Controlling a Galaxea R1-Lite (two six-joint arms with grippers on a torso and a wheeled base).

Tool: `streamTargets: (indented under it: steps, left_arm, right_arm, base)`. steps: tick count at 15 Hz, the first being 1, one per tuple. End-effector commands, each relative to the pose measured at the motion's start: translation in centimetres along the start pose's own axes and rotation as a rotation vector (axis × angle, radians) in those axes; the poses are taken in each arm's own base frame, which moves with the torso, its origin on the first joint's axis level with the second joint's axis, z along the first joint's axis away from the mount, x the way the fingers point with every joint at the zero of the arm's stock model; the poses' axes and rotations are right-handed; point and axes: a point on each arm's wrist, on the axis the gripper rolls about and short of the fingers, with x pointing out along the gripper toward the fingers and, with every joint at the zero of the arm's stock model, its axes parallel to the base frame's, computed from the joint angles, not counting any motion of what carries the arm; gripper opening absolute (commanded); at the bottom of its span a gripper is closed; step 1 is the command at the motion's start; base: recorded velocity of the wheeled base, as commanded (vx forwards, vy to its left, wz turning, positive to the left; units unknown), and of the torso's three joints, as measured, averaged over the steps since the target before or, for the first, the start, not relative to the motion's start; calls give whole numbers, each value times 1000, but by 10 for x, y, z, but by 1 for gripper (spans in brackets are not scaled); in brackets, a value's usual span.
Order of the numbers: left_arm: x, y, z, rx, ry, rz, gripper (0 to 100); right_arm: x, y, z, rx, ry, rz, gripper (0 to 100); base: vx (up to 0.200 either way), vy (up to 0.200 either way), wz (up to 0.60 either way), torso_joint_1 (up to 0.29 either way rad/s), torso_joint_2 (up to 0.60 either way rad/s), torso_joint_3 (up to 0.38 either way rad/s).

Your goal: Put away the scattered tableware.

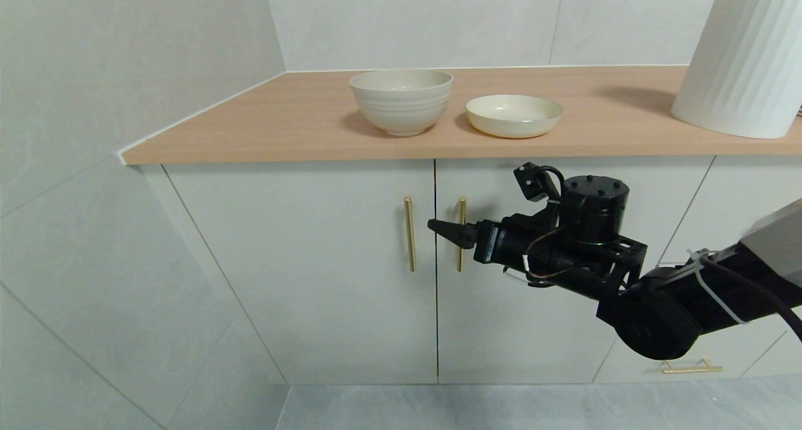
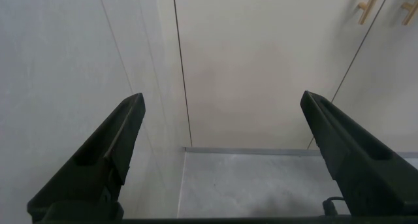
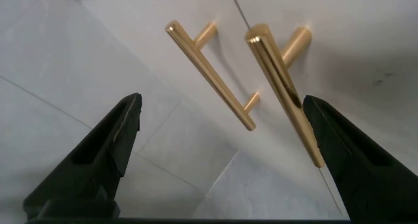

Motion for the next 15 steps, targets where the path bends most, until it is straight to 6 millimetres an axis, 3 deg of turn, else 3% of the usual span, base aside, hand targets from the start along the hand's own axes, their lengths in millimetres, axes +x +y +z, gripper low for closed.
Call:
streamTargets:
  steps: [1,9,15]
  left_arm:
    - [0,0,0,0,0,1,100]
    - [0,0,0,0,0,2,100]
    - [0,0,0,0,0,1,100]
  right_arm:
    - [2,-2,-3,1,5,-4,100]
    - [11,-12,-18,6,39,-25,100]
    - [11,2,-23,0,32,20,100]
  base:
    - [0,0,0,0,0,0]
    - [0,0,0,0,0,0]
    - [0,0,0,0,0,0]
